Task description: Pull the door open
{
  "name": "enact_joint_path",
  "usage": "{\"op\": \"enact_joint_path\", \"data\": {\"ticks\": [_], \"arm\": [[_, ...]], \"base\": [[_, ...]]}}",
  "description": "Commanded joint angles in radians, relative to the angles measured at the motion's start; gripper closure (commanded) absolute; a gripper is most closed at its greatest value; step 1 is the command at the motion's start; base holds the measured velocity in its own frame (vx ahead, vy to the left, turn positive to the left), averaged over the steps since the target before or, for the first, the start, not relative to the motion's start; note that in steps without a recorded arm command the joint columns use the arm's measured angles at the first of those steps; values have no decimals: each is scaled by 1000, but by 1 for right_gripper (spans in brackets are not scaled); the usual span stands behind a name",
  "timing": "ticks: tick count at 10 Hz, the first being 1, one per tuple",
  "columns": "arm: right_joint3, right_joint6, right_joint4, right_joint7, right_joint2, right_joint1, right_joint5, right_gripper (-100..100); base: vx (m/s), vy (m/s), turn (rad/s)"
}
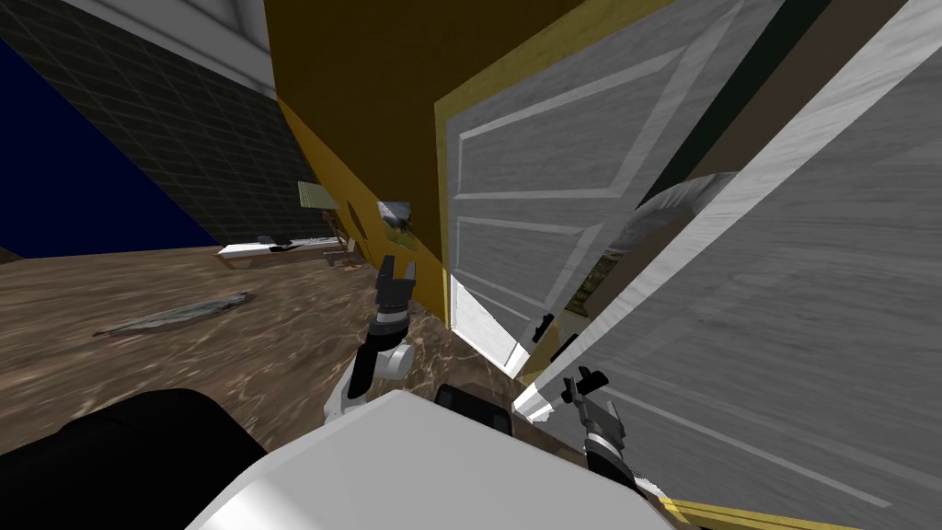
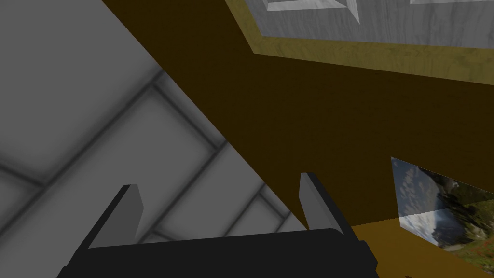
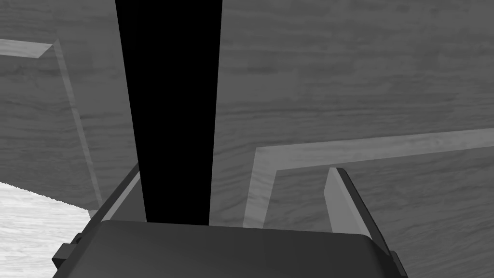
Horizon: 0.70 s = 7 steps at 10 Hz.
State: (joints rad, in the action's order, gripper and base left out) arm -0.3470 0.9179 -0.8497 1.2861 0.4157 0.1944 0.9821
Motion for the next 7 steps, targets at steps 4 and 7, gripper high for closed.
{"op": "enact_joint_path", "data": {"ticks": [4,7], "arm": [[22,-6,38,-4,19,7,12,100],[30,-6,47,-4,23,18,13,100]], "base": [[-7,6,-1],[-56,21,-19]]}}
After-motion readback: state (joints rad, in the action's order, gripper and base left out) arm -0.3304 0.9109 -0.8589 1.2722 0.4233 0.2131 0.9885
